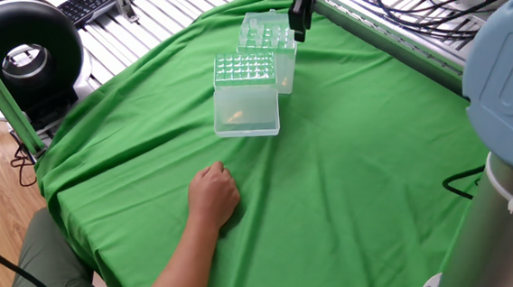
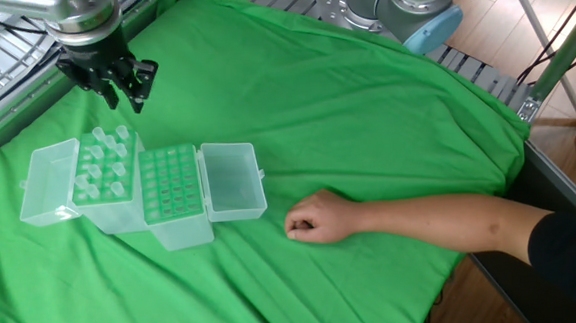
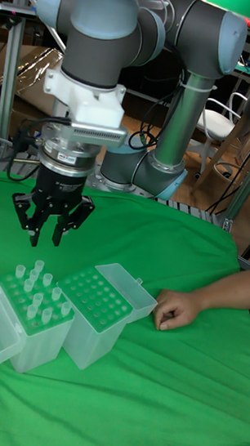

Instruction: Insert a large pipette tip into the holder for large pipette tips

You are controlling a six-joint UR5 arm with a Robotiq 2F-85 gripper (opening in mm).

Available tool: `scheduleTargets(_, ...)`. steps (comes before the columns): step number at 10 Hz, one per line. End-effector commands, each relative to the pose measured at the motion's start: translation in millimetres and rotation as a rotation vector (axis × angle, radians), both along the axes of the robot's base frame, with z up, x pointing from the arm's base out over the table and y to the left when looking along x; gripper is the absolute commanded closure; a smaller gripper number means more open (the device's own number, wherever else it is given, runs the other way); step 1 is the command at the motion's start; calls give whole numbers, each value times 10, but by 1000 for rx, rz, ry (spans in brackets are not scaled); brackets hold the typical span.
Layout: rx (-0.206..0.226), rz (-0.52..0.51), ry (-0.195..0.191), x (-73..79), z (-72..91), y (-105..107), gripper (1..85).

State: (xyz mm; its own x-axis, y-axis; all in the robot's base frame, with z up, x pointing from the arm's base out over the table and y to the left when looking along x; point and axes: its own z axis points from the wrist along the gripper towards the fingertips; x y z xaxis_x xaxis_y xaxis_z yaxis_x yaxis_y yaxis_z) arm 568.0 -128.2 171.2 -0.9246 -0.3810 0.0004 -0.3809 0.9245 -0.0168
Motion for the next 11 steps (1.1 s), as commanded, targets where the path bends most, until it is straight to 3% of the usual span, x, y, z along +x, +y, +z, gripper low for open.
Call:
scheduleTargets(1, 23, -131, -1, 0, -13, 16, 487)
scheduleTargets(3, 30, -181, -3, 5, -13, 32, 487)
scheduleTargets(6, 27, -175, -18, 51, -19, 22, 487)
scheduleTargets(11, 16, -190, -49, 243, -143, 22, 493)
